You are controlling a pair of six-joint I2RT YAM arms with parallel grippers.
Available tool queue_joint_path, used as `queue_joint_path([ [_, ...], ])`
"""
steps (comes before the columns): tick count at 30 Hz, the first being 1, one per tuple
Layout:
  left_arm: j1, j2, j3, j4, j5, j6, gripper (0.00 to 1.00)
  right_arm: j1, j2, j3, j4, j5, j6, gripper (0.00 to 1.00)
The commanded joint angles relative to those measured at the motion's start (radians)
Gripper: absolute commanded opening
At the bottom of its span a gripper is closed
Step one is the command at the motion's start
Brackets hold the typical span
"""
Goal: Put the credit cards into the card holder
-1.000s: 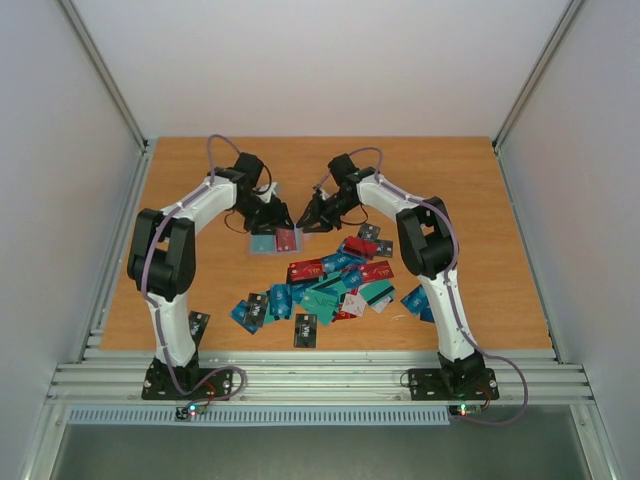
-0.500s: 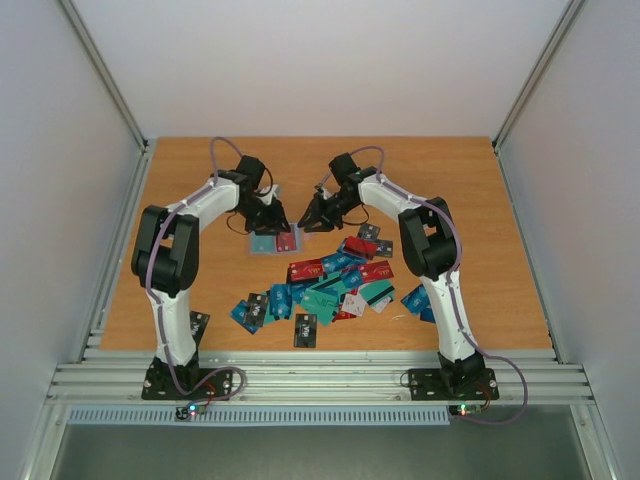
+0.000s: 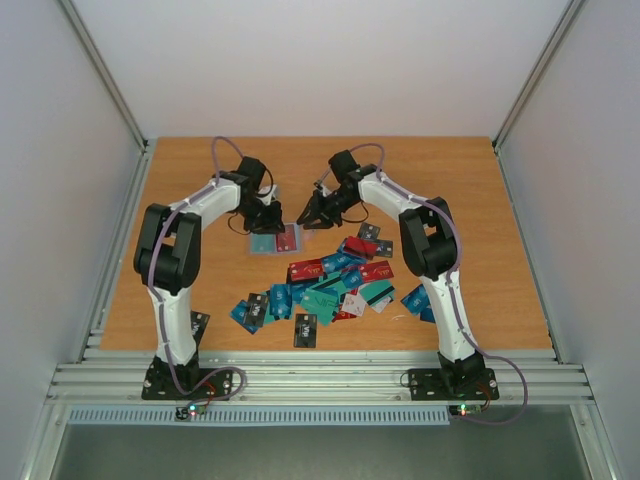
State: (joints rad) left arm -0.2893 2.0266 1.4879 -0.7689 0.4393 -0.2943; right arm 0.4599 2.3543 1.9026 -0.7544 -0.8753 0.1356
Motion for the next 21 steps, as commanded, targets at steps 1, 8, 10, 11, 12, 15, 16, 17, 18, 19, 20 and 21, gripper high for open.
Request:
queue_joint_path([
  [1, 0.004, 0.035, -0.008, 0.021, -0.038, 0.021, 0.19, 0.005, 0.025, 0.049, -0.018, -0.01, -0.016, 0.25],
  [8, 0.004, 0.049, -0.023, 0.036, -0.036, 0.02, 0.18, 0.004, 0.042, 0.066, -0.026, -0.02, -0.017, 0.25],
  [10, 0.004, 0.056, -0.028, 0.04, -0.036, 0.018, 0.18, 0.006, 0.046, 0.068, -0.028, -0.023, -0.017, 0.25],
  [11, 0.003, 0.059, -0.03, 0.042, -0.036, 0.018, 0.18, 0.006, 0.049, 0.069, -0.029, -0.025, -0.018, 0.25],
  [12, 0.004, 0.061, -0.031, 0.041, -0.039, 0.02, 0.18, 0.006, 0.051, 0.071, -0.03, -0.028, -0.019, 0.25],
  [15, 0.003, 0.062, -0.043, 0.051, -0.043, 0.021, 0.17, 0.009, 0.063, 0.079, -0.041, -0.031, -0.025, 0.25],
  [16, 0.003, 0.063, -0.048, 0.054, -0.042, 0.021, 0.17, 0.011, 0.068, 0.082, -0.045, -0.033, -0.028, 0.25],
  [17, 0.003, 0.065, -0.05, 0.058, -0.041, 0.02, 0.17, 0.013, 0.073, 0.087, -0.051, -0.033, -0.032, 0.25],
  [18, 0.004, 0.066, -0.056, 0.061, -0.037, 0.02, 0.17, 0.015, 0.078, 0.092, -0.058, -0.033, -0.036, 0.25],
  [19, 0.004, 0.068, -0.06, 0.066, -0.034, 0.02, 0.17, 0.016, 0.084, 0.097, -0.063, -0.034, -0.04, 0.26],
  [20, 0.003, 0.072, -0.062, 0.068, -0.03, 0.02, 0.17, 0.017, 0.088, 0.1, -0.068, -0.034, -0.043, 0.26],
  [21, 0.004, 0.074, -0.065, 0.071, -0.026, 0.019, 0.17, 0.019, 0.092, 0.102, -0.068, -0.035, -0.044, 0.27],
])
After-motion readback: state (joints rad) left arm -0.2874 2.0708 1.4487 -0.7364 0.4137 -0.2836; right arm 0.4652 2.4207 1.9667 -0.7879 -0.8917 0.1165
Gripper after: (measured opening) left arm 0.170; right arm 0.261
